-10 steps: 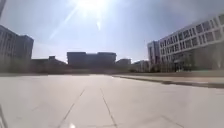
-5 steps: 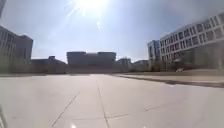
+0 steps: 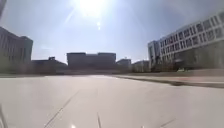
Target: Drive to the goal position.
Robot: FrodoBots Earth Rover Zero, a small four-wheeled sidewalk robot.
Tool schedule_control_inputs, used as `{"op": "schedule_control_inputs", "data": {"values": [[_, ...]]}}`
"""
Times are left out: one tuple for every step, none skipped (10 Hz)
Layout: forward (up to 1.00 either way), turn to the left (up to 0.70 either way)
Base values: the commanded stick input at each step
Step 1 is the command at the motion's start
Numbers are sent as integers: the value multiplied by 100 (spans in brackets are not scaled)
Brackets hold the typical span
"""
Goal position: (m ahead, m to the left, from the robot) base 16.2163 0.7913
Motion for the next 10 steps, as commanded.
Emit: {"op": "schedule_control_inputs", "data": {"values": [[100, 5], [100, 5], [100, 5], [100, 5], [100, 5], [100, 5], [100, 5], [100, 5], [100, 5], [100, 5]]}}
